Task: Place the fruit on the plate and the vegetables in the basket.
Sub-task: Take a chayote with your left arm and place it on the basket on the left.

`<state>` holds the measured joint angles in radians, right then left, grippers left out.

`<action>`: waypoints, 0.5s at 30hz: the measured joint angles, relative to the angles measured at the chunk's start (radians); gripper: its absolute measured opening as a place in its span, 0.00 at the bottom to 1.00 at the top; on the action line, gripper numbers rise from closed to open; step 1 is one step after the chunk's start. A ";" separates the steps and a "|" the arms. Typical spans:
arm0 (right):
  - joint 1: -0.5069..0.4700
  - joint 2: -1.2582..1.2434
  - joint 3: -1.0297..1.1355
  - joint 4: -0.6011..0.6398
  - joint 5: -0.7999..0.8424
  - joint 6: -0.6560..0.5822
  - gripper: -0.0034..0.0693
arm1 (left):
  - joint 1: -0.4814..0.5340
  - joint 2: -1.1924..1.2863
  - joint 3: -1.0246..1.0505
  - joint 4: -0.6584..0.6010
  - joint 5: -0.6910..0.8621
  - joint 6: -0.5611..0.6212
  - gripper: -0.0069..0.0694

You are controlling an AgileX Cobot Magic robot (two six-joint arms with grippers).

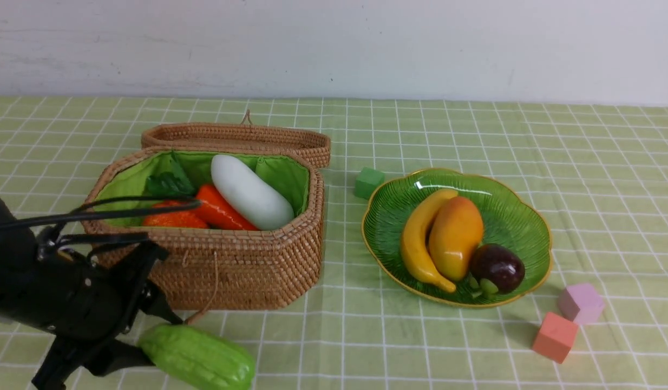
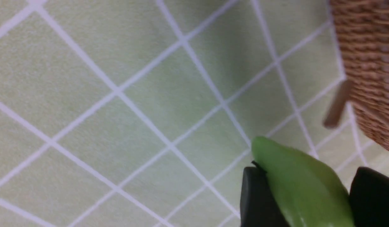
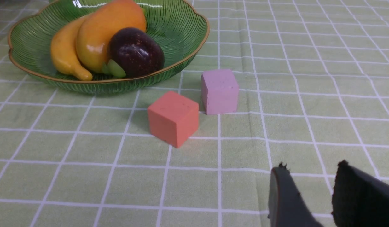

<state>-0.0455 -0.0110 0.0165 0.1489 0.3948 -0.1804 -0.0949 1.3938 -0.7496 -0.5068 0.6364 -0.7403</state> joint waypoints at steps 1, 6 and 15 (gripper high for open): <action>0.000 0.000 0.000 0.000 0.000 0.000 0.38 | 0.000 -0.057 -0.002 0.000 0.014 -0.002 0.56; 0.000 0.000 0.000 0.000 0.000 0.000 0.38 | 0.000 -0.200 -0.068 0.009 0.058 -0.025 0.56; 0.000 0.000 0.000 0.000 0.000 0.000 0.38 | 0.000 -0.107 -0.386 0.247 0.047 -0.118 0.56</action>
<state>-0.0455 -0.0110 0.0165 0.1489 0.3948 -0.1804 -0.0949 1.2866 -1.1356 -0.2594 0.6837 -0.8587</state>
